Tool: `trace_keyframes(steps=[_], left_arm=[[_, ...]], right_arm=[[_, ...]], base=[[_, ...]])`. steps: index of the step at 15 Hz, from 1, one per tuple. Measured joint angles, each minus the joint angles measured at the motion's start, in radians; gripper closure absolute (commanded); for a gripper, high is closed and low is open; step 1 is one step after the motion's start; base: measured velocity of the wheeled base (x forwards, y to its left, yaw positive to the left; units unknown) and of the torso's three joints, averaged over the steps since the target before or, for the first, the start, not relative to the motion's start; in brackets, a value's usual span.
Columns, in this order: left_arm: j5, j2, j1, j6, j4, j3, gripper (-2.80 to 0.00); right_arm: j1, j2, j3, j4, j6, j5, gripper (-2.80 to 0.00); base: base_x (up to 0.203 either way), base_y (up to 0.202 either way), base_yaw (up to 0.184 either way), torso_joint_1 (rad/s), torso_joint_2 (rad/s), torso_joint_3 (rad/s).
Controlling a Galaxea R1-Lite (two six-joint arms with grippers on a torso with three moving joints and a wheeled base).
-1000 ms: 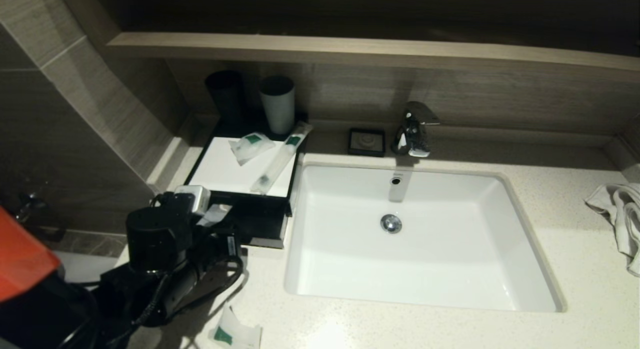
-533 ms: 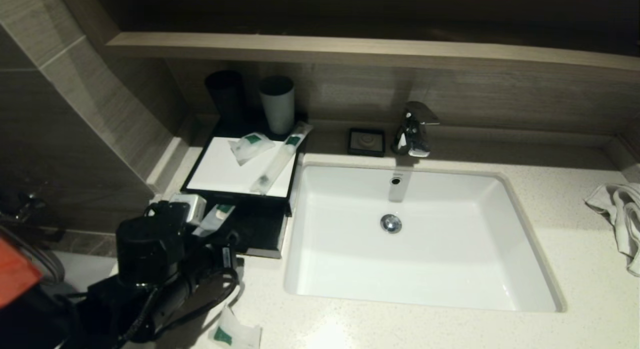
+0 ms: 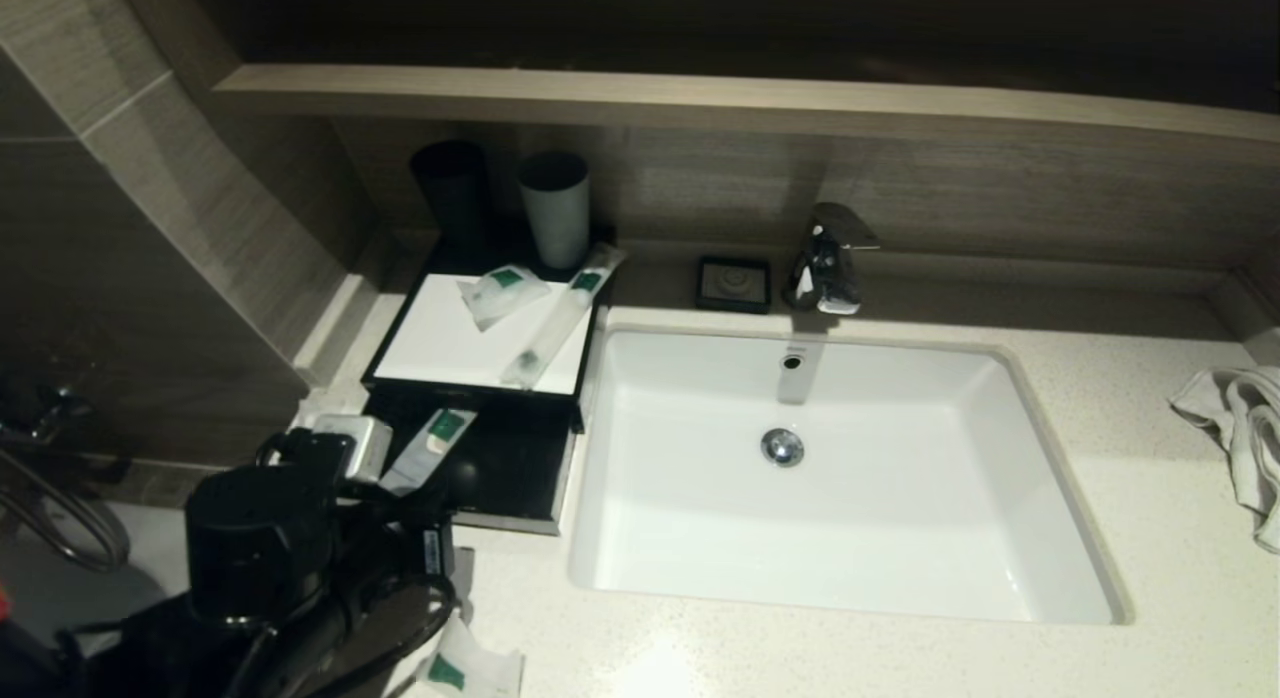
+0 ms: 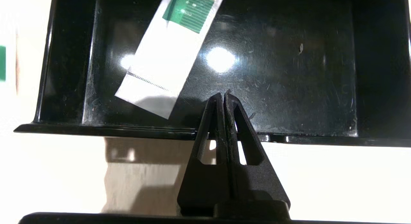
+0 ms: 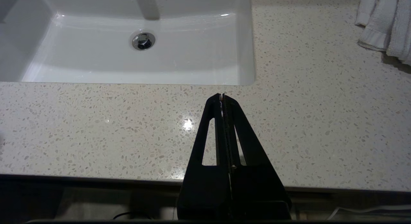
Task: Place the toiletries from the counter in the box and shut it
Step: Open the drawer
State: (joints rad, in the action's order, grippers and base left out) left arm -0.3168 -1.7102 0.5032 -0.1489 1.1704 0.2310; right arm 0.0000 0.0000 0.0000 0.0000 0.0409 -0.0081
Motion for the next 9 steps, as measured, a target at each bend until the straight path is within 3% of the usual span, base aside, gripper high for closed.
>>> trace_keyframes(steps=[9], left_arm=[[0.004,0.039,0.023,0.001,0.0,-0.088,0.0]], right_arm=[[0.0,0.0,0.0,0.0,0.0,0.001,0.0]], base=[[0.0,0.0,0.0,0.0,0.0,0.0]])
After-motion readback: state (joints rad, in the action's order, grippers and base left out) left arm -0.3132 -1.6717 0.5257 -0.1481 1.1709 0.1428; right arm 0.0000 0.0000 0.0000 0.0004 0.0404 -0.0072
